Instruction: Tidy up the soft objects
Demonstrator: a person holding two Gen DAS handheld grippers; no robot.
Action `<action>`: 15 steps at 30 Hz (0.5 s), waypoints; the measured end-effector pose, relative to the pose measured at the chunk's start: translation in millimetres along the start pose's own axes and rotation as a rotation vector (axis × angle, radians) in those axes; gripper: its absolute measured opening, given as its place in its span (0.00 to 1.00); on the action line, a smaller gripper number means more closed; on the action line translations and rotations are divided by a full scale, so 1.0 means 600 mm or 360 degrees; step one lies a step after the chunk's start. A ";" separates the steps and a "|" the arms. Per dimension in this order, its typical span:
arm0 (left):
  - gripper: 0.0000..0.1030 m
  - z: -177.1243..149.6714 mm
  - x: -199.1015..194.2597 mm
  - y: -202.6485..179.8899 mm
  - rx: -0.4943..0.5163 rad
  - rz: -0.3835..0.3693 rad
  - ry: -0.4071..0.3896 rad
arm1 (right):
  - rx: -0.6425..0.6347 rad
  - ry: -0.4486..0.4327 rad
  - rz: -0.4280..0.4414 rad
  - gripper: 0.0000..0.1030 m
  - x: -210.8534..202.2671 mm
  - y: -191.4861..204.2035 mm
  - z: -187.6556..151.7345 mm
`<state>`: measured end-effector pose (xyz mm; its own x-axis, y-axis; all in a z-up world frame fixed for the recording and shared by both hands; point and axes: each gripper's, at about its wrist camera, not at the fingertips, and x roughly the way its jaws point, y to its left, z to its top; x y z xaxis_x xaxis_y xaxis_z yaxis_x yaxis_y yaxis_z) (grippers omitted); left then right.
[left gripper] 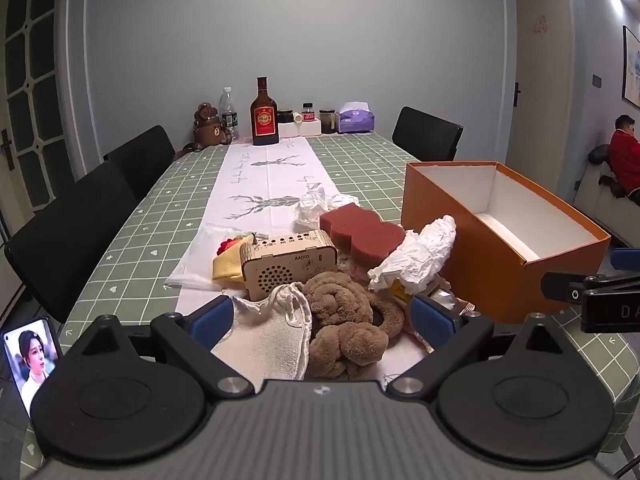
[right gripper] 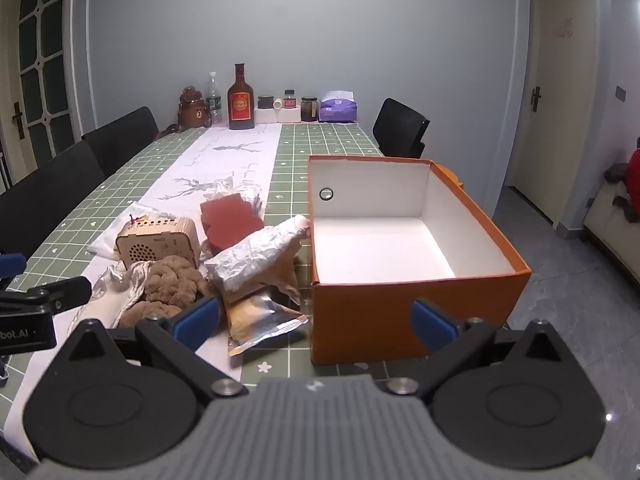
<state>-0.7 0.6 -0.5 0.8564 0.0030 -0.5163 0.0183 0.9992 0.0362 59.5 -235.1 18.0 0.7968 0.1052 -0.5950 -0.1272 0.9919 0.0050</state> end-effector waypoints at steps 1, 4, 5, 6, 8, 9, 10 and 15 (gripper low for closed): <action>1.00 -0.001 -0.001 0.000 -0.0002 -0.0007 0.0001 | 0.0004 0.0012 0.0004 0.98 0.001 0.000 0.000; 1.00 -0.009 -0.001 0.013 -0.0036 -0.0012 0.0020 | 0.0004 0.0009 0.0001 0.98 0.003 0.002 0.000; 1.00 -0.009 0.003 0.015 -0.0034 -0.0016 0.0039 | 0.0003 0.0011 0.0002 0.98 0.004 0.003 0.000; 1.00 -0.010 0.006 0.011 -0.0028 -0.0009 0.0048 | 0.0004 0.0010 0.0003 0.98 0.004 0.003 0.000; 1.00 -0.009 0.012 0.009 -0.0030 -0.0004 0.0066 | 0.0005 0.0008 0.0005 0.98 0.005 0.005 0.000; 1.00 -0.007 0.016 0.009 -0.0034 -0.0002 0.0074 | 0.0006 0.0006 0.0006 0.98 0.006 0.005 -0.001; 1.00 -0.007 0.017 0.006 -0.0033 0.0002 0.0073 | 0.0008 0.0005 0.0009 0.98 0.003 0.006 -0.010; 1.00 -0.008 0.018 0.005 -0.0033 0.0004 0.0072 | 0.0002 0.0003 0.0016 0.98 0.012 0.011 -0.019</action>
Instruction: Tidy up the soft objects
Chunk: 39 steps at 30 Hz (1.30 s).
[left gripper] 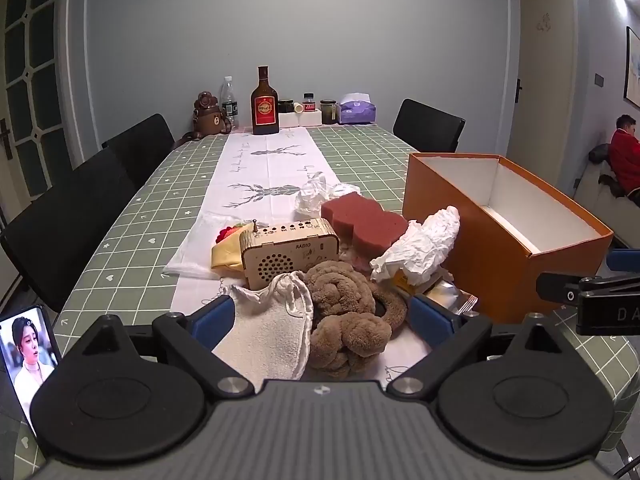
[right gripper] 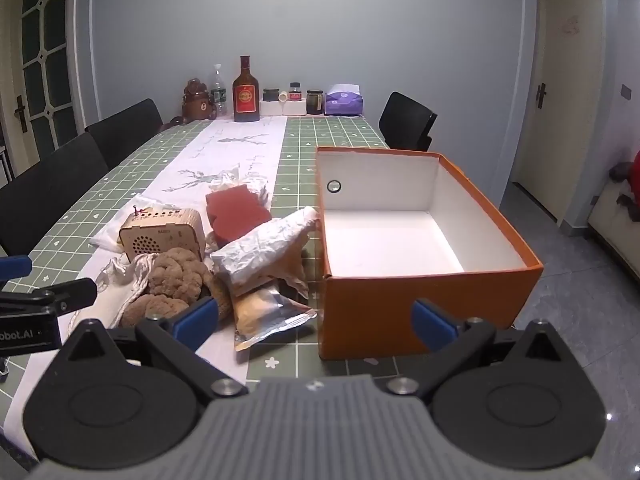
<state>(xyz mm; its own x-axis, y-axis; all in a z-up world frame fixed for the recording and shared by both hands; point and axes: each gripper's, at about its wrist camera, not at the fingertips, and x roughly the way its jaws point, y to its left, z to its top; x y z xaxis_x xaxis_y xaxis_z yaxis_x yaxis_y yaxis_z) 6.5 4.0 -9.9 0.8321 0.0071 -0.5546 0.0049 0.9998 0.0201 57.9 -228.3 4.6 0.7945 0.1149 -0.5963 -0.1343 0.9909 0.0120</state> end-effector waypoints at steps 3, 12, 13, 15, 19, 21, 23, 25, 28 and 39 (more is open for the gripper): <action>1.00 -0.001 0.000 0.001 -0.0001 -0.0001 -0.0002 | -0.0017 0.0021 0.0009 0.98 0.003 0.002 0.017; 1.00 0.000 0.016 0.002 0.0021 -0.0004 0.0010 | -0.0048 0.0062 0.0027 0.98 0.027 0.008 0.020; 1.00 0.000 0.019 0.003 0.0023 -0.0005 0.0013 | -0.0056 0.0071 0.0028 0.98 0.031 0.008 0.020; 1.00 0.000 0.025 0.003 0.0027 -0.0002 0.0018 | -0.0076 0.0078 0.0029 0.98 0.037 0.010 0.020; 1.00 -0.001 0.035 0.004 0.0029 0.0003 0.0029 | -0.0087 0.0090 0.0036 0.98 0.047 0.010 0.022; 1.00 -0.002 0.039 0.003 0.0034 0.0008 0.0033 | -0.0082 0.0094 0.0038 0.98 0.050 0.010 0.023; 1.00 -0.002 0.044 0.004 0.0036 0.0012 0.0037 | -0.0083 0.0098 0.0042 0.98 0.054 0.011 0.025; 1.00 -0.002 0.047 0.004 0.0037 0.0018 0.0040 | -0.0085 0.0099 0.0046 0.98 0.058 0.012 0.027; 1.00 -0.001 0.051 0.005 0.0036 0.0022 0.0045 | -0.0088 0.0103 0.0051 0.98 0.062 0.014 0.029; 1.00 0.000 0.056 0.009 0.0035 0.0026 0.0048 | -0.0092 0.0106 0.0056 0.98 0.067 0.015 0.031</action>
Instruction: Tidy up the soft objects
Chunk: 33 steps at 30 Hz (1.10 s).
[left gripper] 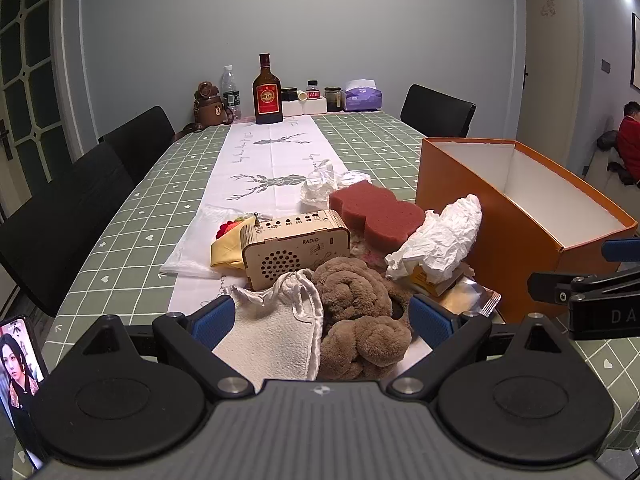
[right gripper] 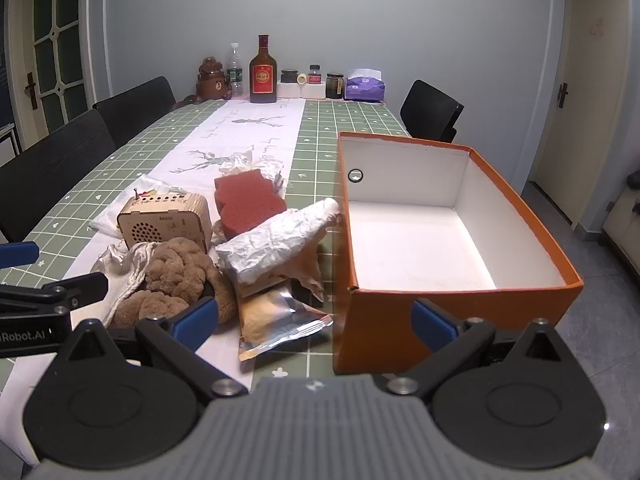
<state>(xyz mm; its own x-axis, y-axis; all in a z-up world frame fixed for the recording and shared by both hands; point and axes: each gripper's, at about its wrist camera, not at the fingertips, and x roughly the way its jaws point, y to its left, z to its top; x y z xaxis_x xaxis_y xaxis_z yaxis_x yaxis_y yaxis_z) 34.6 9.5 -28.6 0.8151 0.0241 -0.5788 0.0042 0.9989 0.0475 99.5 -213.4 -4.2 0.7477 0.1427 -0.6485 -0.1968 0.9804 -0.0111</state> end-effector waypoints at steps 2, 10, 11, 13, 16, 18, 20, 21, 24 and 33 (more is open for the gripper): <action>1.00 0.000 0.000 0.000 -0.0001 0.0000 0.0000 | 0.0002 0.0002 -0.0001 0.98 0.000 0.000 0.000; 1.00 0.000 0.004 0.004 -0.0006 0.0002 0.0004 | 0.0003 0.0001 0.0000 0.98 0.005 0.000 0.003; 1.00 0.000 0.004 0.004 -0.0005 0.0002 0.0004 | 0.0003 0.0001 0.0001 0.98 0.005 0.000 0.003; 1.00 0.000 0.004 0.004 -0.0006 0.0003 0.0005 | 0.0001 0.0000 0.0005 0.98 0.005 0.002 0.004; 1.00 -0.001 0.006 0.006 -0.0007 0.0006 0.0007 | -0.0001 -0.0003 0.0017 0.98 0.007 0.003 0.005; 1.00 -0.002 0.007 0.009 -0.0011 0.0007 0.0010 | -0.0001 -0.0007 0.0023 0.98 0.007 0.003 0.005; 1.00 -0.002 0.008 0.009 -0.0013 0.0009 0.0016 | -0.0002 -0.0008 0.0018 0.98 0.009 0.004 0.005; 1.00 -0.003 0.008 0.010 -0.0013 0.0010 0.0017 | 0.0000 -0.0006 0.0016 0.98 0.010 0.004 0.006; 1.00 -0.001 0.009 0.011 -0.0014 0.0014 0.0021 | 0.0005 -0.0004 0.0016 0.98 0.012 0.005 0.005; 1.00 0.000 0.009 0.013 -0.0015 0.0014 0.0023 | 0.0001 0.0000 0.0022 0.98 0.012 0.007 0.004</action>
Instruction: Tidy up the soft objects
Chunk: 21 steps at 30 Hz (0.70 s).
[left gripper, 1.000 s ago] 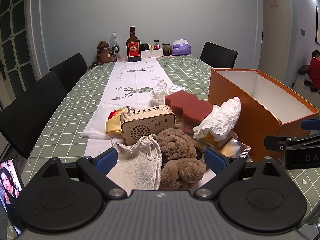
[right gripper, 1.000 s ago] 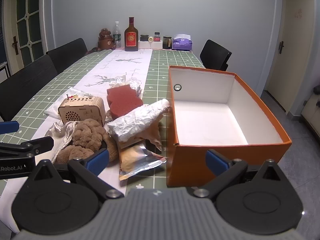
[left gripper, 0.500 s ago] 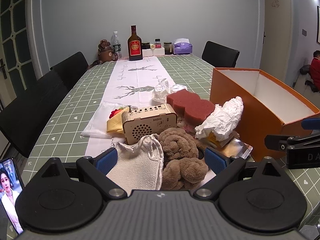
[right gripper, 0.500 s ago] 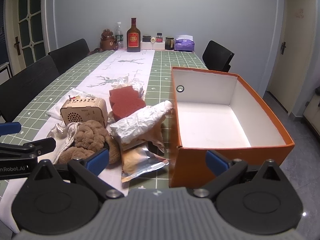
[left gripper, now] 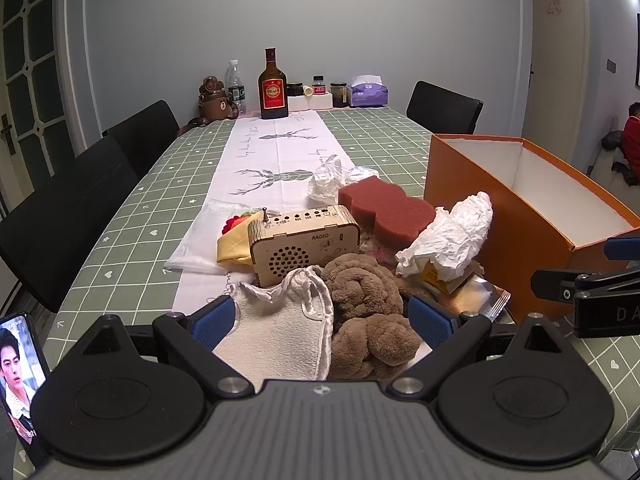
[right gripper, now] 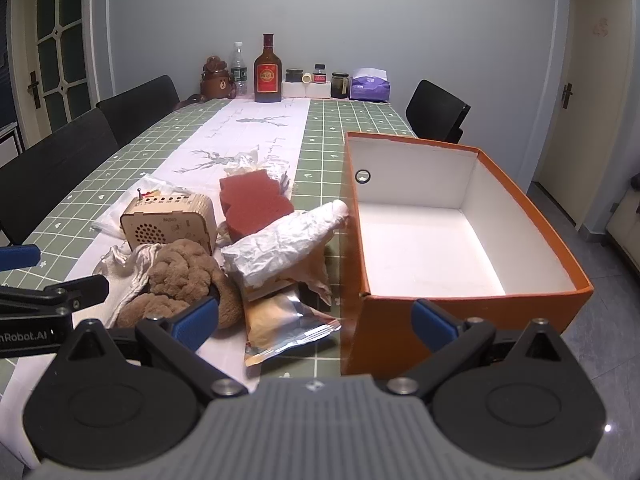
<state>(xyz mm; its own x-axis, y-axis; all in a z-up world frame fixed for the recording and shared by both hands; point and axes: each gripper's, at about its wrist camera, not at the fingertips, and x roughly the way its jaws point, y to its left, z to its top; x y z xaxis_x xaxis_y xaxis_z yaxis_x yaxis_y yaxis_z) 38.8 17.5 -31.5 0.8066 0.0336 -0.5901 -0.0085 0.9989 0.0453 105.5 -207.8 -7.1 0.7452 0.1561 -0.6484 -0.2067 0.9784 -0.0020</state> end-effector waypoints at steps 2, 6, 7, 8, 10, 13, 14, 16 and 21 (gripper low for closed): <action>1.00 0.000 0.000 0.000 0.0002 0.0001 -0.0001 | 0.0000 0.0000 0.0001 0.98 0.000 0.000 0.000; 1.00 0.000 0.001 0.000 0.0001 0.0001 0.0001 | -0.0001 0.0000 0.0003 0.98 0.000 0.001 0.000; 1.00 0.000 0.001 0.000 0.0001 0.0001 0.0003 | -0.0001 0.0002 0.0002 0.98 0.000 0.003 0.000; 1.00 0.001 0.000 0.000 0.0002 0.0000 0.0005 | 0.0000 0.0002 0.0003 0.98 0.000 0.003 0.000; 1.00 0.001 0.000 0.002 0.0004 -0.0004 0.0006 | 0.0002 0.0001 0.0012 0.98 0.000 0.005 -0.001; 1.00 -0.003 0.001 0.007 0.0000 -0.0040 0.0017 | -0.0003 -0.0015 0.0026 0.98 0.001 0.010 -0.005; 1.00 -0.005 0.000 0.008 0.0003 -0.0069 0.0016 | -0.0010 -0.0024 0.0028 0.98 0.003 0.011 -0.008; 0.98 -0.013 0.000 0.011 0.0019 -0.0118 0.0015 | -0.0025 -0.0034 0.0044 0.97 0.006 0.015 -0.014; 0.85 -0.028 0.019 0.022 0.0013 -0.0164 0.0077 | -0.0043 0.0006 0.0128 0.81 0.025 0.031 -0.026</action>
<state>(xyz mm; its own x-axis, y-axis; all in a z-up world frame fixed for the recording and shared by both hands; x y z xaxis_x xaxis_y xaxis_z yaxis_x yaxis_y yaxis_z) 37.7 31.6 -51.1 0.7734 -0.0673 -0.6303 0.0779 0.9969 -0.0109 103.0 -189.3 -29.1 0.7231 0.2335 -0.6501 -0.2830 0.9587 0.0295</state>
